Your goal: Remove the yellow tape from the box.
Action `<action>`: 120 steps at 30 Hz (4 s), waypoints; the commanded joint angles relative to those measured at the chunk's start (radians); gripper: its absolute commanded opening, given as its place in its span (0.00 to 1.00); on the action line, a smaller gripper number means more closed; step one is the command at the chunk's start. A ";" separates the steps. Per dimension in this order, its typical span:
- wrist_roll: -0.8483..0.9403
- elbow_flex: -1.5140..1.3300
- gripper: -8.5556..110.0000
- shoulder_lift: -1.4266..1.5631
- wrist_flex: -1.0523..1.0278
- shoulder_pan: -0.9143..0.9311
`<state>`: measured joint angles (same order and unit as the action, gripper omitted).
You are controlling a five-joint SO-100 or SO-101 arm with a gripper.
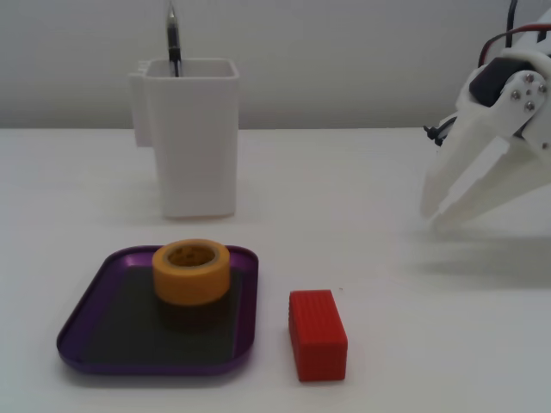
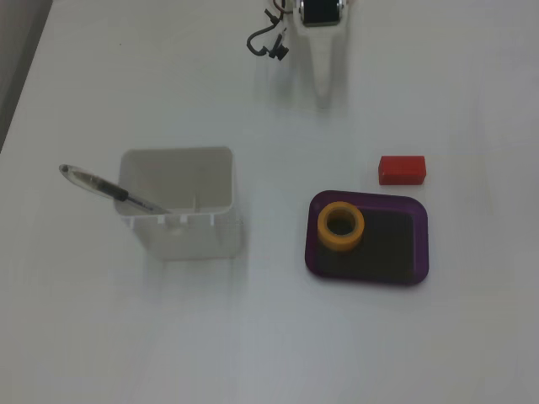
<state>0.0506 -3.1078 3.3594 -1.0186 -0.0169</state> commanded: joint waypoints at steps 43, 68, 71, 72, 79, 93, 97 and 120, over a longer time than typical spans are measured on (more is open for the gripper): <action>-0.055 0.851 0.07 -0.861 0.061 -0.101; -0.054 1.845 0.25 -2.082 -0.049 -0.044; -0.049 1.845 0.25 -2.095 -0.049 -0.026; -0.049 1.845 0.25 -2.095 -0.049 -0.018; -0.044 1.845 0.20 -2.095 -0.048 -0.017; -0.043 1.845 0.19 -2.098 -0.017 -0.029; -0.043 1.841 0.18 -2.098 0.018 -0.029; -0.052 1.841 0.18 -2.184 0.034 -0.029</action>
<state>0.0046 -1.3054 1.1766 -0.9940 -0.0460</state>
